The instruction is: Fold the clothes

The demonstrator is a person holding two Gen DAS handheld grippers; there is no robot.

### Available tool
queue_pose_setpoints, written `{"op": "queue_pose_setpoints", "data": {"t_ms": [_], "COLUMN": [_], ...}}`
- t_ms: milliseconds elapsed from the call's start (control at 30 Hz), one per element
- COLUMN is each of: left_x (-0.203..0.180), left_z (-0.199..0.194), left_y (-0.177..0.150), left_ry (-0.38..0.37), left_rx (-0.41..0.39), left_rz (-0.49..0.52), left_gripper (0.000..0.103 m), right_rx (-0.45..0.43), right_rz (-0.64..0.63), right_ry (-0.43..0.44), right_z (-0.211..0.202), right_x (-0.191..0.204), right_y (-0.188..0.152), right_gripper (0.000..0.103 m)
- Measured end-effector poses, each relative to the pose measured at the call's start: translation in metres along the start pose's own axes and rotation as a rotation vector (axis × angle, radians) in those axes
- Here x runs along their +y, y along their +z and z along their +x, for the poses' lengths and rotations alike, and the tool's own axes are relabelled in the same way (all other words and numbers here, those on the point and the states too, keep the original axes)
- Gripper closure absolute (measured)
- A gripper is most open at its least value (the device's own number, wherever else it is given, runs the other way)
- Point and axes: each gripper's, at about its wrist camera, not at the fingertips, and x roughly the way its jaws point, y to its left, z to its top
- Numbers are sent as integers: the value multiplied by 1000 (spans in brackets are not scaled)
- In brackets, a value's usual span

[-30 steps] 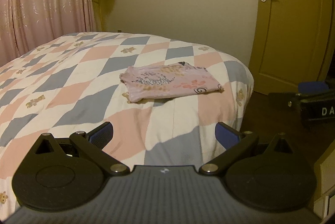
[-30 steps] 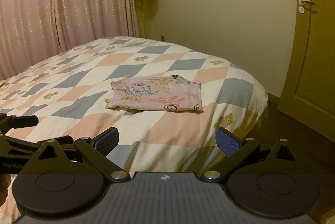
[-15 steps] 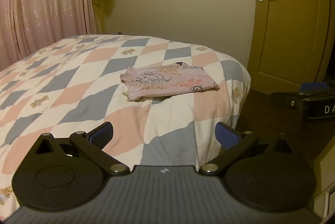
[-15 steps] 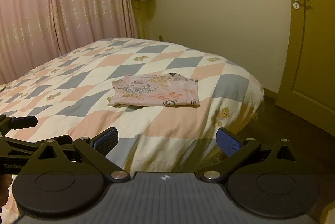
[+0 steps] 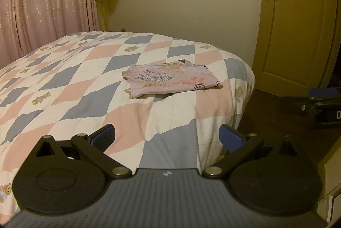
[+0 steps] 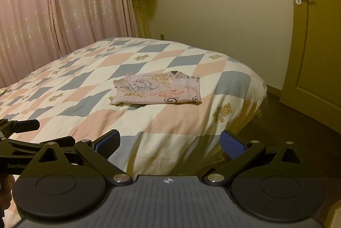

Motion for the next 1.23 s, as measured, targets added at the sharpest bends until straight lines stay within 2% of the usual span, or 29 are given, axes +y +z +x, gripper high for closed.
{"op": "queue_pose_setpoints", "data": {"t_ms": [1233], "left_x": [-2], "left_z": [6], "left_y": [2], "left_ry": [1], "left_rx": [0], "left_rz": [-2], "left_gripper": [1], "right_rx": [-6], "right_rz": [6], "right_ry": [7], "right_z": [0], "right_x": [0], "right_y": [5], "right_gripper": [0]}}
